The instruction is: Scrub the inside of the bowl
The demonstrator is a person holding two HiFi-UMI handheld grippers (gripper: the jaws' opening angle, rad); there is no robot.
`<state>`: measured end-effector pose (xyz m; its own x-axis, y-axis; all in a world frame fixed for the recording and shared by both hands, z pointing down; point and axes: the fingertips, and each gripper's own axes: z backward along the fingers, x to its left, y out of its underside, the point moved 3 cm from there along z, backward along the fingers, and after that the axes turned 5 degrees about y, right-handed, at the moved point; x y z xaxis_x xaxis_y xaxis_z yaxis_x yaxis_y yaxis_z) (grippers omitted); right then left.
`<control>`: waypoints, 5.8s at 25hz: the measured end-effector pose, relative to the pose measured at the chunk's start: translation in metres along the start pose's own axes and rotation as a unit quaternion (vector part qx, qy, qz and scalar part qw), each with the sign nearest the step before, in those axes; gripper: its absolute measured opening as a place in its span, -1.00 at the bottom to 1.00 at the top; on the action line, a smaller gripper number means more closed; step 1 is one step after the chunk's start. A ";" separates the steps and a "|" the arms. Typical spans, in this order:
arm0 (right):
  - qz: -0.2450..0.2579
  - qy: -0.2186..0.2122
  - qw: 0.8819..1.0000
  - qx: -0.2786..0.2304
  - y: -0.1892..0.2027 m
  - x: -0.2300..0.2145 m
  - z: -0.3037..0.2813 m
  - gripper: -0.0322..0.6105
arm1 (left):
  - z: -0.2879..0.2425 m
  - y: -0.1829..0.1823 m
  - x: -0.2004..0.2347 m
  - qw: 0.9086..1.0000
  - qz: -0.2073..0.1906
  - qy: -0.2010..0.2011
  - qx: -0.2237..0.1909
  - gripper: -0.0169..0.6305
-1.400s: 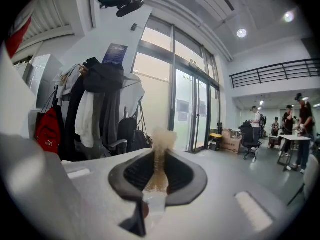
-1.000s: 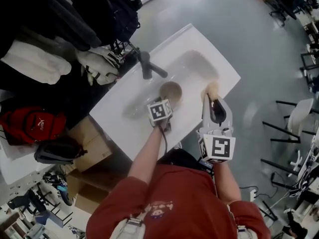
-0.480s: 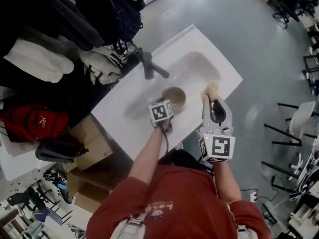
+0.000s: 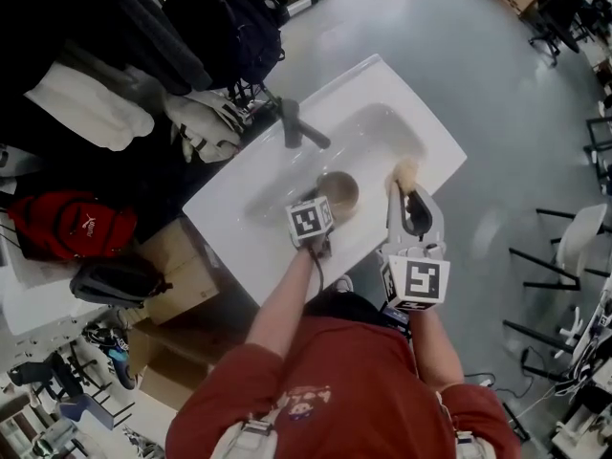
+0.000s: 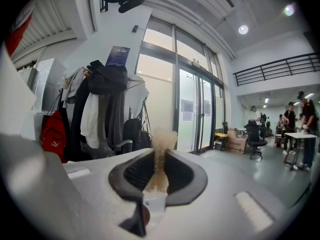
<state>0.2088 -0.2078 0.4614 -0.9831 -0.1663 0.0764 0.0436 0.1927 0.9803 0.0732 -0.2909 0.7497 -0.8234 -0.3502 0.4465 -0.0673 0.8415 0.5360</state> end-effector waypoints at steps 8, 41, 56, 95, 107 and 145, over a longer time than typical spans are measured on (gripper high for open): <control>0.003 -0.018 1.000 -0.013 -0.005 0.008 0.010 -0.73 | 0.050 -0.026 -0.017 0.998 -0.024 0.001 -0.063 -0.87; -0.014 -0.153 0.982 -0.112 -0.073 0.097 0.035 -0.74 | 0.325 -0.129 -0.048 0.913 -0.094 -0.073 -0.391 -0.88; -0.023 -0.270 0.954 -0.127 -0.092 0.155 0.064 -0.73 | 0.368 -0.129 -0.056 0.887 -0.131 -0.112 -0.428 -0.88; 0.306 -0.333 0.890 -0.063 -0.072 0.186 0.029 -0.73 | 0.359 -0.129 -0.084 0.890 -0.194 -0.068 -0.407 -0.86; 0.576 -0.327 0.738 -0.125 -0.052 0.189 0.034 -0.73 | 0.353 -0.124 -0.088 0.898 -0.201 -0.061 -0.387 -0.85; 0.147 -0.394 0.905 0.057 -0.072 0.178 0.022 -0.73 | 0.360 -0.123 -0.094 0.885 -0.200 -0.079 -0.412 -0.85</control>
<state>0.0268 -0.2297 0.4008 -0.7555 0.6414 0.1331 0.3493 0.2225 0.9102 -0.0439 -0.2135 0.3836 -0.8998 -0.4352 0.0317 0.0091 0.0539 0.9985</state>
